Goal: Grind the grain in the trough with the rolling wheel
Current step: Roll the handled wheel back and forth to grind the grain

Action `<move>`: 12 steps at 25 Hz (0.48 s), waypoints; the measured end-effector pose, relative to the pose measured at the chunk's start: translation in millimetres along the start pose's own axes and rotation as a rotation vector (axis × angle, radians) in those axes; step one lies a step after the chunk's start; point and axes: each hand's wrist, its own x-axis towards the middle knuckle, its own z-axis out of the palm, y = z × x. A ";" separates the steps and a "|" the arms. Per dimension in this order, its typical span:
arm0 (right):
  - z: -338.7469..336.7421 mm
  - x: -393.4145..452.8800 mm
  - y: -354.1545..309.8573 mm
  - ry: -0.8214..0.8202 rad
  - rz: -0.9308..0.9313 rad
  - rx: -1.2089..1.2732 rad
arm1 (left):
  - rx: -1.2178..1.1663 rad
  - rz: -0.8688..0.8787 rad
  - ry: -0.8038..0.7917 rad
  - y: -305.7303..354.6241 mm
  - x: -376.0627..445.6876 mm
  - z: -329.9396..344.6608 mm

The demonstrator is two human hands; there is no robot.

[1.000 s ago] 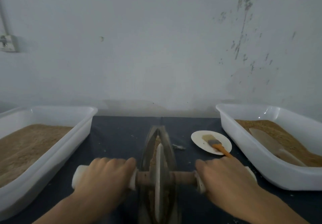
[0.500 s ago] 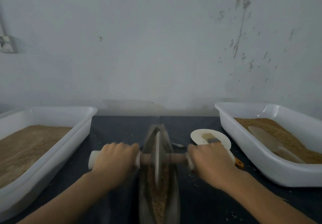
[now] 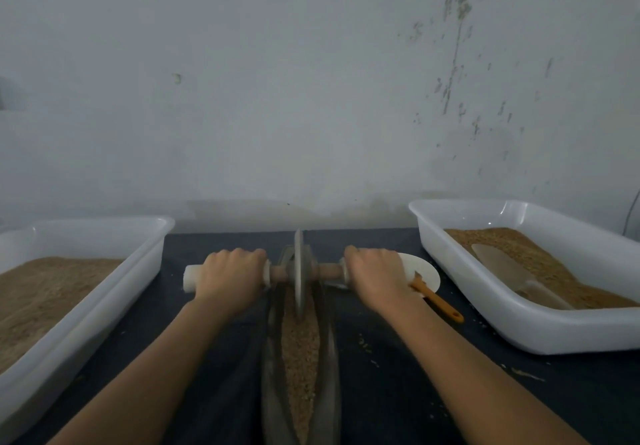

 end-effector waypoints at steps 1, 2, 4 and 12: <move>-2.4 -8.3 -0.3 -0.004 -0.023 0.006 | -0.020 0.003 0.000 -1.1 -8.5 1.3; -3.8 -22.5 0.3 -0.004 -0.066 0.010 | -0.044 0.020 -0.008 -2.0 -24.4 1.0; -12.0 -61.5 2.4 0.075 -0.198 0.021 | -0.066 0.089 0.015 -3.6 -70.7 -3.8; -12.7 -49.2 2.5 -0.021 -0.134 -0.005 | 0.024 0.046 -0.073 -4.3 -70.9 -12.4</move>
